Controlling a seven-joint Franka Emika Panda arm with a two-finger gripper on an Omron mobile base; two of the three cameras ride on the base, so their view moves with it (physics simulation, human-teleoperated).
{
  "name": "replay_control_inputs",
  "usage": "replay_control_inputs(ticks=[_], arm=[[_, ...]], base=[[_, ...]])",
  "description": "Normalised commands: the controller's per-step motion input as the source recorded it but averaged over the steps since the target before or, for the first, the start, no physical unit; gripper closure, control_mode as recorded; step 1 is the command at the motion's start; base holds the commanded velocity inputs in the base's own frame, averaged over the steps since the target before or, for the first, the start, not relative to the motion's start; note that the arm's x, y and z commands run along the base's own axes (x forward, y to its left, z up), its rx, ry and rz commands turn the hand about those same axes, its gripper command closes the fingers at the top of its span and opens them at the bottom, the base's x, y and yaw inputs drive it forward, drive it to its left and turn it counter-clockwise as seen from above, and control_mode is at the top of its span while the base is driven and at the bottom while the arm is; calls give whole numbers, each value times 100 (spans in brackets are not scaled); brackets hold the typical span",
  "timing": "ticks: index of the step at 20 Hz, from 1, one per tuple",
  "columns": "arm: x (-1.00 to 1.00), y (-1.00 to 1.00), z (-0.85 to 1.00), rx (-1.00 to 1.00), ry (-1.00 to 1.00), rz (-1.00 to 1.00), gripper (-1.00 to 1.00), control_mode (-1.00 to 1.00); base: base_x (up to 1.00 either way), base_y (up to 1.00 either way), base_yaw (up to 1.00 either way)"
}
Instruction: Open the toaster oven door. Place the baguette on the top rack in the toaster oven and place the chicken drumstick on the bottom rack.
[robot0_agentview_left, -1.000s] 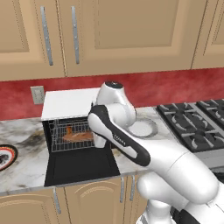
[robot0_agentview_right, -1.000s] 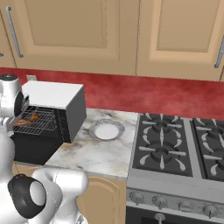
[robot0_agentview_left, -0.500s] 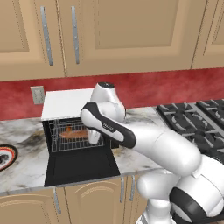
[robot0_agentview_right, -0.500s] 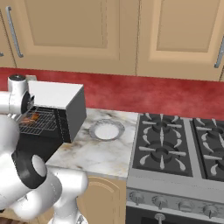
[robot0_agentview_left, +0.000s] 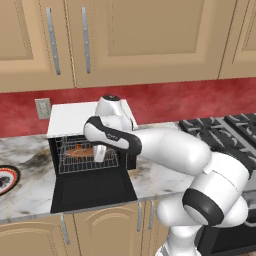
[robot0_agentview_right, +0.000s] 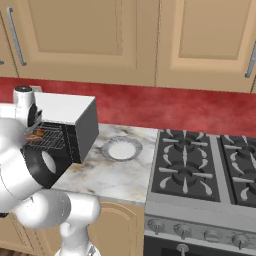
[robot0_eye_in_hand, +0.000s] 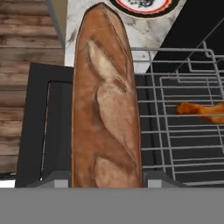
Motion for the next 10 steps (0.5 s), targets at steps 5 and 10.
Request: replay_control_inputs(ticks=[5, 10], arm=[[12, 32, -28, -6, 0, 0, 100, -100], [0, 14, -36, -5, 0, 0, 100, -100]], base=[[0, 0, 0], [0, 0, 0]])
